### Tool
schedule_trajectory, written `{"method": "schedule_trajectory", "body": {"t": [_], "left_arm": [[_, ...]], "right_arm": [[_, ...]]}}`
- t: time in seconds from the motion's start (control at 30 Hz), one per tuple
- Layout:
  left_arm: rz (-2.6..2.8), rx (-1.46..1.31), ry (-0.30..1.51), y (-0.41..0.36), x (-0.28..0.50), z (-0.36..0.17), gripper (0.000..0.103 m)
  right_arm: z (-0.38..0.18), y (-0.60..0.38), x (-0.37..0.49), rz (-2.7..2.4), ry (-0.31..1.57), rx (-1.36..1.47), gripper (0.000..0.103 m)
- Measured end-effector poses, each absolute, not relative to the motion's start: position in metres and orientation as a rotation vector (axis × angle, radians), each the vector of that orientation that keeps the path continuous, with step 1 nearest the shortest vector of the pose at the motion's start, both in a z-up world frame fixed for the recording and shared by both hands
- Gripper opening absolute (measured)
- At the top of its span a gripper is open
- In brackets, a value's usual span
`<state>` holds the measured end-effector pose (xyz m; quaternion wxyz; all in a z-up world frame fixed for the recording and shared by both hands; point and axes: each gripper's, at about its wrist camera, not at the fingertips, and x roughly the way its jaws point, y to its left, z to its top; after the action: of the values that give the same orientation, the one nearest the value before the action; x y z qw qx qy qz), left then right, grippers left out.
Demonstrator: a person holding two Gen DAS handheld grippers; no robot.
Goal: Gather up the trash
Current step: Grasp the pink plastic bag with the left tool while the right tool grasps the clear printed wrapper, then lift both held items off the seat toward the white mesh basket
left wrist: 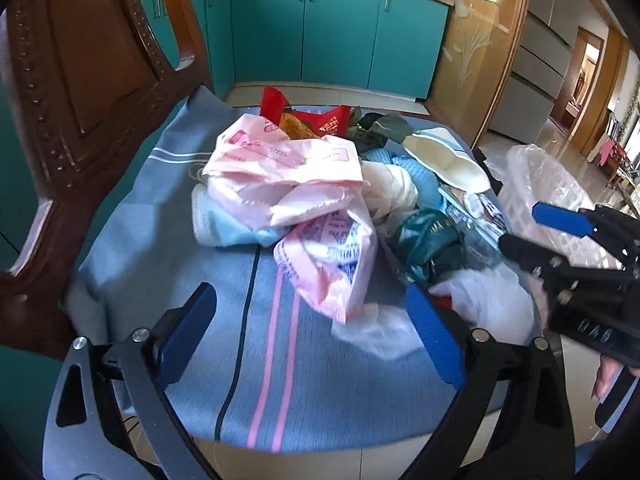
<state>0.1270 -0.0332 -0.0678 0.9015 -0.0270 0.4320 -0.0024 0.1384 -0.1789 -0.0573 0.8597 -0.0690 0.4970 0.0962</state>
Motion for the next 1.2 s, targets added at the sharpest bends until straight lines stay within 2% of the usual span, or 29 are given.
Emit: {"method": "schedule_trajectory", "body": {"t": [0.07,0.2,0.3,0.37,0.43,0.5,0.7,0.97,1.2], "left_arm": [[-0.003,-0.07,0.907,-0.032,0.135,-0.072,0.089],[-0.018,-0.111,0.962,-0.028,0.151,-0.083,0.069],[-0.043,-0.13,0.977,-0.025,0.154,-0.088,0.055],[-0.045,-0.139,0.965,-0.022,0.154,-0.086,0.051],[-0.048,-0.142,0.948,-0.018,0.15,-0.081,0.047],[-0.059,-0.138,0.925,-0.015,0.144,-0.073,0.044],[-0.116,-0.145,0.839,-0.003,0.106,-0.037,0.044],[-0.081,-0.142,0.585,0.019,0.043,0.019,0.043],[-0.049,-0.163,0.605,0.024,0.03,0.013,0.043]], "right_arm": [[-0.06,-0.177,0.146,0.215,1.056,-0.15,0.06],[-0.073,-0.174,0.16,0.254,1.116,-0.159,0.06],[-0.086,-0.171,0.169,0.259,1.153,-0.157,0.054],[-0.088,-0.174,0.17,0.258,1.162,-0.134,0.039],[-0.083,-0.177,0.165,0.271,1.159,-0.116,0.03],[-0.074,-0.181,0.157,0.29,1.14,-0.092,0.026],[-0.026,-0.205,0.126,0.343,1.015,0.098,0.023],[0.016,-0.212,0.081,0.386,0.826,0.291,0.023],[0.014,-0.2,0.057,0.348,0.815,0.281,0.023]]}}
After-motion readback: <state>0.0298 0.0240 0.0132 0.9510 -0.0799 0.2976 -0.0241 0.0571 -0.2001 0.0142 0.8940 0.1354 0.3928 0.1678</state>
